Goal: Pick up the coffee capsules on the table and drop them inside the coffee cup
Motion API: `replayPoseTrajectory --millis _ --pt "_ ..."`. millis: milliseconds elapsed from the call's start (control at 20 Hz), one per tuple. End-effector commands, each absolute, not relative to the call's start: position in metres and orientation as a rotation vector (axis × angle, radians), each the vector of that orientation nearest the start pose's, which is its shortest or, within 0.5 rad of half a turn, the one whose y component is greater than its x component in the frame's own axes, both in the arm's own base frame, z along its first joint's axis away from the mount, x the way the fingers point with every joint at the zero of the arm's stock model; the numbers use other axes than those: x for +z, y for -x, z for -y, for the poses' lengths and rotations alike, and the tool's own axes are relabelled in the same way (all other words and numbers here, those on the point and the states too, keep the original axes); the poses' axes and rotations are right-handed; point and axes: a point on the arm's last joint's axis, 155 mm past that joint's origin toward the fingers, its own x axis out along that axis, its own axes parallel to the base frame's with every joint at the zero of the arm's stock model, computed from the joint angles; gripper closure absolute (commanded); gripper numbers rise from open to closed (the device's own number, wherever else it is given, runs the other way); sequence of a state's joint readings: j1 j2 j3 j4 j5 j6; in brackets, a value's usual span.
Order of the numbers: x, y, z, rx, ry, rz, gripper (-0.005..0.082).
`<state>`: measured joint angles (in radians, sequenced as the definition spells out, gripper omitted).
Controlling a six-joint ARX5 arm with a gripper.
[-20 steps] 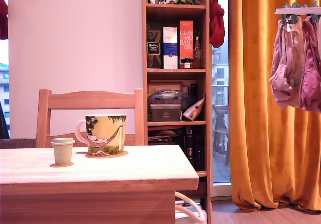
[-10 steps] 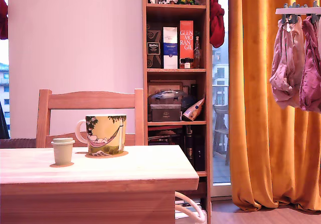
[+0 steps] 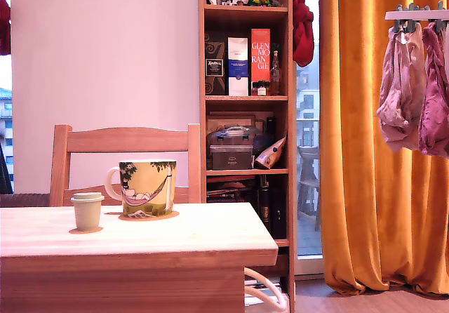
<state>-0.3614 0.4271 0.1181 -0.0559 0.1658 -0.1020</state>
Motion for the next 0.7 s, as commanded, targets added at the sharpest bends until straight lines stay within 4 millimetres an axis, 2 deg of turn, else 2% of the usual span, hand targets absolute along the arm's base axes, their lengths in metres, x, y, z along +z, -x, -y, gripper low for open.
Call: replayPoseTrajectory --millis 0,200,250,400,450,650 --pt "0.1031 -0.2351 0.1237 -0.51 0.066 -0.392 0.0788" --pt "0.1054 -0.2364 0.1232 -0.501 0.094 -0.389 0.0765" --pt "0.1046 -0.2376 0.1208 -0.486 0.09 -0.39 0.069" --pt "0.1043 -0.2393 0.1186 -0.473 0.078 -0.387 0.0325" --pt "0.1044 -0.2393 0.1186 -0.473 0.078 -0.386 0.0261" --pt "0.1039 -0.2395 0.118 -0.47 0.078 -0.388 0.0258"
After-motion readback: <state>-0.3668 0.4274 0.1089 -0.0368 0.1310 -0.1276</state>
